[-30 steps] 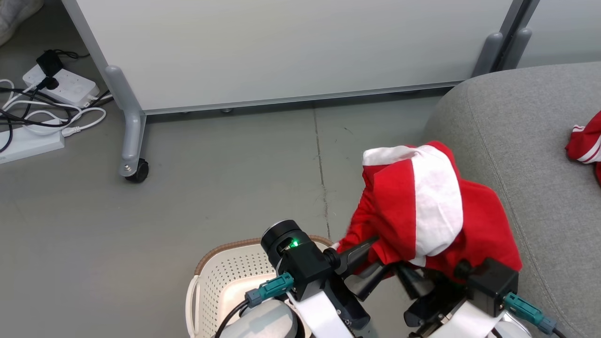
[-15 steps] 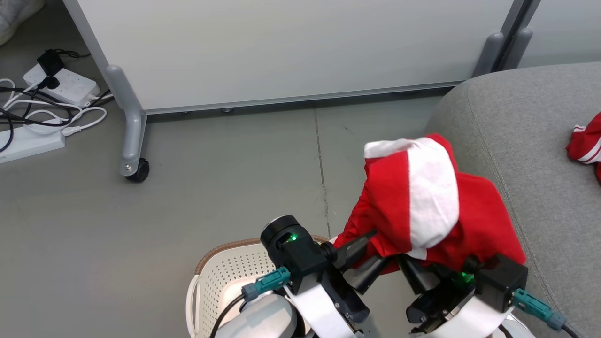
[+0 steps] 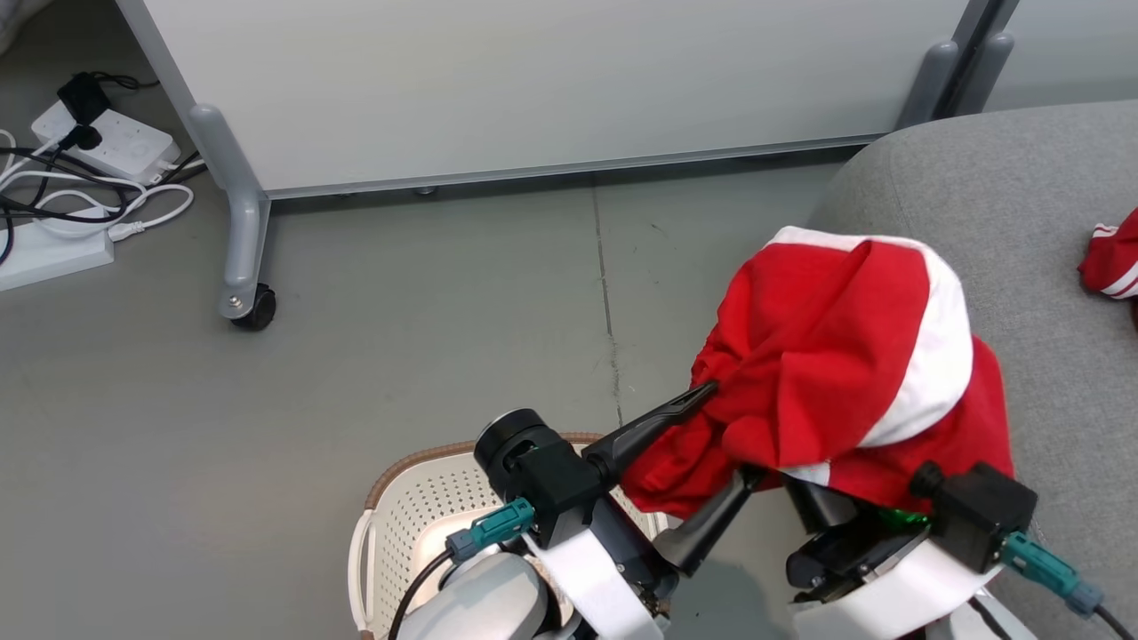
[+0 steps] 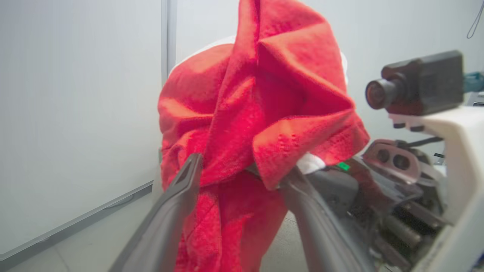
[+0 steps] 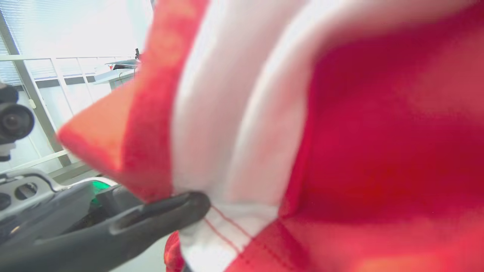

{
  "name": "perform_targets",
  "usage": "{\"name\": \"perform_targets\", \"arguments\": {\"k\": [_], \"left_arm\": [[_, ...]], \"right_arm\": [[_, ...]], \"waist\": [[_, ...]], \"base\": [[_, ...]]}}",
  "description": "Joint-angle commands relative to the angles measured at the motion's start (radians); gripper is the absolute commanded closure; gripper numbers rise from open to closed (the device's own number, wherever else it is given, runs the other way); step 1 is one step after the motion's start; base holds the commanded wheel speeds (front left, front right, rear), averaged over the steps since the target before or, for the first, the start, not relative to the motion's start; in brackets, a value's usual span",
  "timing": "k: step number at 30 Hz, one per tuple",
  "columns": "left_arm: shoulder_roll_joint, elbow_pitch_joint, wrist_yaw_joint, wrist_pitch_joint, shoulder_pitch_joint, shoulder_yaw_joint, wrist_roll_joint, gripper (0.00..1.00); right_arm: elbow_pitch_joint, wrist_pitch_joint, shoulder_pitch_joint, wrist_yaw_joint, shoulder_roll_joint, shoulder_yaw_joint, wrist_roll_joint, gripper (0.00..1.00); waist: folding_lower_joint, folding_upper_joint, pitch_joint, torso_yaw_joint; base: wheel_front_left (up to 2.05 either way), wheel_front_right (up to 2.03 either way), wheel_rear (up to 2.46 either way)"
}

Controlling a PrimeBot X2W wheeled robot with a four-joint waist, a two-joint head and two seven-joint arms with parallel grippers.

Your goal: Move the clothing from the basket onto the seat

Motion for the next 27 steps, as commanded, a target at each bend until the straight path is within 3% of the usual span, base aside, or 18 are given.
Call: {"name": "perform_targets", "arguments": {"k": [1,17,27], "left_arm": [[0.015,0.026,0.002,0.012,0.016,0.004,0.009,0.00],[0.020,0.022,0.001,0.007,0.072,0.097,0.047,0.00],[0.043,0.017,0.001,0.007,0.126,0.101,0.090,0.00]], "right_arm": [[-0.019,-0.011,-0.013,0.005,0.009,-0.011,0.007,1.00],[0.015,-0.009,0.007,0.003,-0.025,-0.112,-0.111,1.00],[0.029,-0.009,0.044,0.003,-0.043,-0.211,-0.154,1.00]], "waist": [[0.0000,0.0000,0.001,-0.003],[0.0000,0.0000,-0.021,-0.020],[0.0000,0.0000,-0.033,-0.016]], "base": [[0.00,0.00,0.00],[0.00,0.00,0.00],[0.00,0.00,0.00]]}}
